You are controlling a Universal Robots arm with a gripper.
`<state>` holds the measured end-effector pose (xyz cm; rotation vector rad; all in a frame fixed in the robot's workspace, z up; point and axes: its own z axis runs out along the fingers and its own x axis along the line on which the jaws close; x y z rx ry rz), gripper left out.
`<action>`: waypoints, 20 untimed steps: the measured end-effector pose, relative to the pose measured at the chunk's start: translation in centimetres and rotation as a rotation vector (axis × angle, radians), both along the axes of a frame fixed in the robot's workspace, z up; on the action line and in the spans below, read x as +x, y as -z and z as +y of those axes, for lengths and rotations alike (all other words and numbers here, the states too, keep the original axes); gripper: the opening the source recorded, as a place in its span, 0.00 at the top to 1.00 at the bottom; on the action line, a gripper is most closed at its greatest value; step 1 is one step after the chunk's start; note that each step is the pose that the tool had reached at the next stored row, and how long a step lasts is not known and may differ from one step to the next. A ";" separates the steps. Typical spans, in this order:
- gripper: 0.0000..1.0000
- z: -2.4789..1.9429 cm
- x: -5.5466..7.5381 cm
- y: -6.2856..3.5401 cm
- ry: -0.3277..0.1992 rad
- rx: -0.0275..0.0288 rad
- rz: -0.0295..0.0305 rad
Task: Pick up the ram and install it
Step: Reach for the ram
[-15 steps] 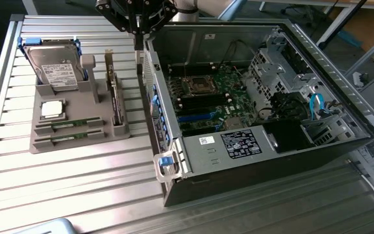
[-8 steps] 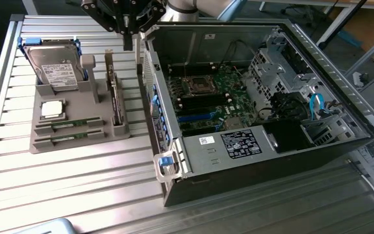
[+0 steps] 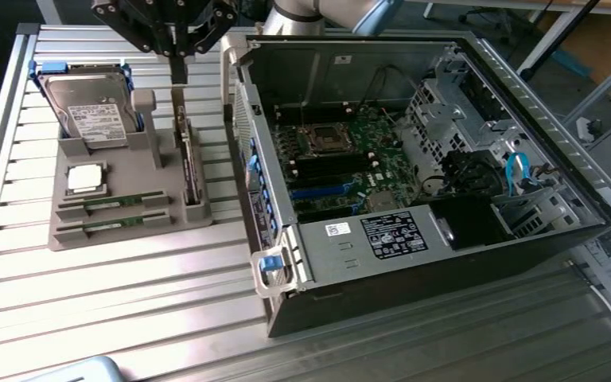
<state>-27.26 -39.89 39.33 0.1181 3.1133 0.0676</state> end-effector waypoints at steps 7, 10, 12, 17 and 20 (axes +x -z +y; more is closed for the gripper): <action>0.89 0.00 -2.6 0.00 0.000 0.0000 0.0015; 0.89 0.00 -3.8 0.00 0.000 0.0000 0.0027; 0.89 0.01 -4.5 0.00 0.000 0.0000 0.0036; 0.89 0.00 -6.1 0.00 0.000 0.0000 0.0068; 0.89 0.01 -7.0 -0.01 0.000 -0.0001 0.0085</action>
